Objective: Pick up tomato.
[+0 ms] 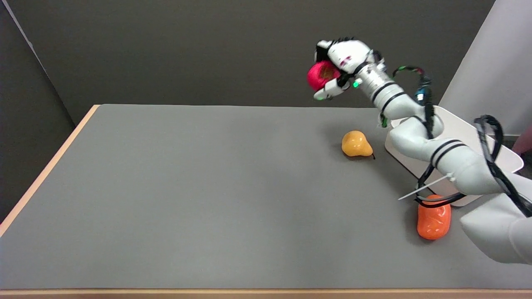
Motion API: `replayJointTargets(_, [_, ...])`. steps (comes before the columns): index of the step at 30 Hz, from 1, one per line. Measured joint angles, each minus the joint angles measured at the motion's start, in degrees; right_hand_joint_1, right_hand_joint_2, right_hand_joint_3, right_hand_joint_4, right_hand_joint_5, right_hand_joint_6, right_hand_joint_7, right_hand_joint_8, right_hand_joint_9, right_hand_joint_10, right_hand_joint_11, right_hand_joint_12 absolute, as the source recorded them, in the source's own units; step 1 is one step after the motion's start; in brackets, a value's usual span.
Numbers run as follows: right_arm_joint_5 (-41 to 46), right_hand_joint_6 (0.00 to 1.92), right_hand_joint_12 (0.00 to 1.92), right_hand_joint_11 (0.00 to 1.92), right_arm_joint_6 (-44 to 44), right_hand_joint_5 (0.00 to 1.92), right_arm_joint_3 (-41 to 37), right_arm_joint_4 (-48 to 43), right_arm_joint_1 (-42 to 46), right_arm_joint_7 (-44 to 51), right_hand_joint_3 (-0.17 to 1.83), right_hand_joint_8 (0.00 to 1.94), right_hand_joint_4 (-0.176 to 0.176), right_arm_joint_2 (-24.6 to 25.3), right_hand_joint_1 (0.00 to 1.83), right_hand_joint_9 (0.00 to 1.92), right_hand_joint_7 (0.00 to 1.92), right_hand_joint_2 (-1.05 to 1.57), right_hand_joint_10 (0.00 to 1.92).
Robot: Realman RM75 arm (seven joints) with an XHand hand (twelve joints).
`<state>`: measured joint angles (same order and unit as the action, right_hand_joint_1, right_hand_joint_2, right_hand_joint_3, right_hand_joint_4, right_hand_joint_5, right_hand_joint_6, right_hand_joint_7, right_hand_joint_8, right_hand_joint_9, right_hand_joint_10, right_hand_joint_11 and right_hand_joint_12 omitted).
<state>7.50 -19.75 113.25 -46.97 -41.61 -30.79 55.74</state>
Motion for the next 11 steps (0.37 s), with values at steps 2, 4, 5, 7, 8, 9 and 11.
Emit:
replayJointTargets(2, [0.0, 1.56, 1.68, 0.77, 0.0, 0.59, -3.0, -3.0, 1.7, 0.8, 0.32, 1.34, -0.076, -0.9, 1.17, 0.85, 0.86, 1.11, 1.31])
replayJointTargets(4, [0.1, 1.56, 1.68, 0.77, 0.4, 0.59, -6.5, -6.1, 4.0, 1.6, 0.32, 1.34, -0.076, -1.9, 1.17, 0.85, 0.86, 1.11, 1.31])
replayJointTargets(5, [0.1, 1.56, 1.68, 0.77, 0.6, 0.59, -8.3, -7.7, 5.1, 1.9, 0.33, 1.34, -0.075, -2.3, 1.17, 0.85, 0.86, 1.11, 1.31])
replayJointTargets(7, [0.1, 1.56, 1.69, 0.77, 1.0, 0.59, -11.7, -10.5, 7.7, 2.5, 0.33, 1.34, -0.075, -3.1, 1.17, 0.85, 0.86, 1.1, 1.31])
replayJointTargets(8, [0.1, 1.56, 1.69, 0.77, 1.4, 0.59, -14.7, -12.9, 9.9, 2.9, 0.33, 1.34, -0.076, -3.6, 1.17, 0.85, 0.86, 1.1, 1.31])
replayJointTargets(9, [0.1, 1.55, 1.69, 0.77, 1.5, 0.59, -16.7, -14.4, 11.3, 3.2, 0.33, 1.35, -0.076, -3.9, 1.17, 0.85, 0.86, 1.1, 1.31])
replayJointTargets(11, [0.1, 1.55, 1.69, 0.77, 1.9, 0.59, -20.9, -17.3, 14.4, 3.7, 0.33, 1.35, -0.077, -4.4, 1.17, 0.85, 0.86, 1.1, 1.31])
